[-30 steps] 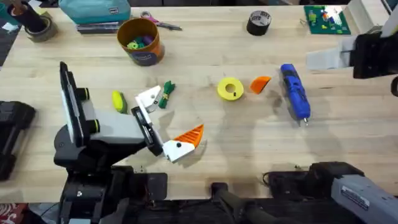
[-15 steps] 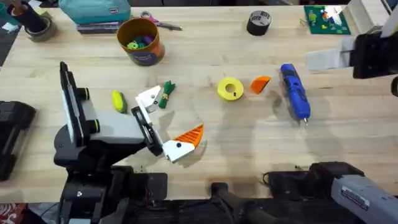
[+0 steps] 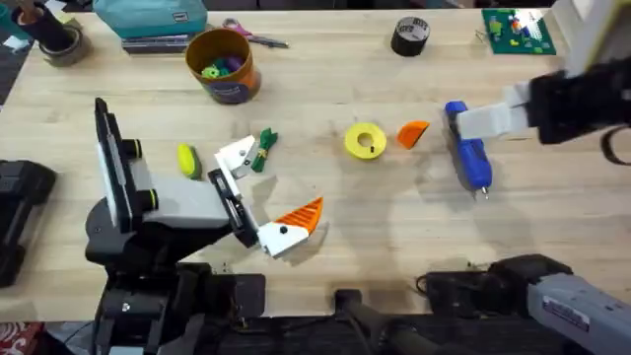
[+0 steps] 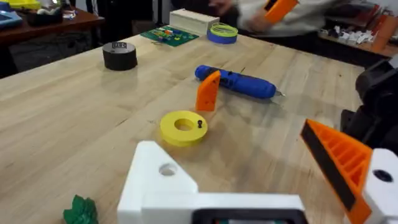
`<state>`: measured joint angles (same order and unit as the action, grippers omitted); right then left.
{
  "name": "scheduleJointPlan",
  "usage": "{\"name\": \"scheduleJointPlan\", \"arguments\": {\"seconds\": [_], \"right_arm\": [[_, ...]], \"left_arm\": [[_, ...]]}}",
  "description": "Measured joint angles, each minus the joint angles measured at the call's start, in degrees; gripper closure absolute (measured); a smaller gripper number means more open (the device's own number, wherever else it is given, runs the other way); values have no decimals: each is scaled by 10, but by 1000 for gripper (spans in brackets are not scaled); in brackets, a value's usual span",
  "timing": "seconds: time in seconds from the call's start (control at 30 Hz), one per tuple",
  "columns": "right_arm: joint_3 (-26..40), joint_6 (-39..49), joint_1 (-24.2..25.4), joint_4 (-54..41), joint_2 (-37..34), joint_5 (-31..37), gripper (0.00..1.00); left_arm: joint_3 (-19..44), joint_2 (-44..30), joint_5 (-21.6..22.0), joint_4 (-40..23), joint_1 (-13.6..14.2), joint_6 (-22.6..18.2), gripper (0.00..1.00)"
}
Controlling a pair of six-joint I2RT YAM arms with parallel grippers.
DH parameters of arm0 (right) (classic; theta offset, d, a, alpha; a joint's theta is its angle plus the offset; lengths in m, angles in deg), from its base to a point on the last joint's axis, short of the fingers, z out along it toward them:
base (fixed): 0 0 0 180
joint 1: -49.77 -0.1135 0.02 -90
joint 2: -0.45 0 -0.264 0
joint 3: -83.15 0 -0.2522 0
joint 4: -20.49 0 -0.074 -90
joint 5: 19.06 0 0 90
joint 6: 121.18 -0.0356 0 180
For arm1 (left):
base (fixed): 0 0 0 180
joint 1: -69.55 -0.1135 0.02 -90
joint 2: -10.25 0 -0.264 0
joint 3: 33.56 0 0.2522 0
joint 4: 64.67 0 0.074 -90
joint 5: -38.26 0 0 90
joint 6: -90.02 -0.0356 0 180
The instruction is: Pick up the gripper from the table and insert it into the empty holder that is missing its gripper. Then pick up a screw, insert it into the mounting hole, and use the screwdriver to tighten it. Finally, clean up the table by picking up the vegetable and placing it into the bucket.
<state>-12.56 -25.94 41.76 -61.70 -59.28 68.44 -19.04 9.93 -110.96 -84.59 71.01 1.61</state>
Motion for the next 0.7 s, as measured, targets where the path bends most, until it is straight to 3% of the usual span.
{"name": "scheduleJointPlan", "arguments": {"seconds": [0.3,0.7], "right_arm": [[46,25,-93,-33,-97,-1,6],[137,70,-74,-58,-218,21,6]], "left_arm": [[0,0,-1,0,0,0,15],[0,0,-1,0,0,0,15]]}}
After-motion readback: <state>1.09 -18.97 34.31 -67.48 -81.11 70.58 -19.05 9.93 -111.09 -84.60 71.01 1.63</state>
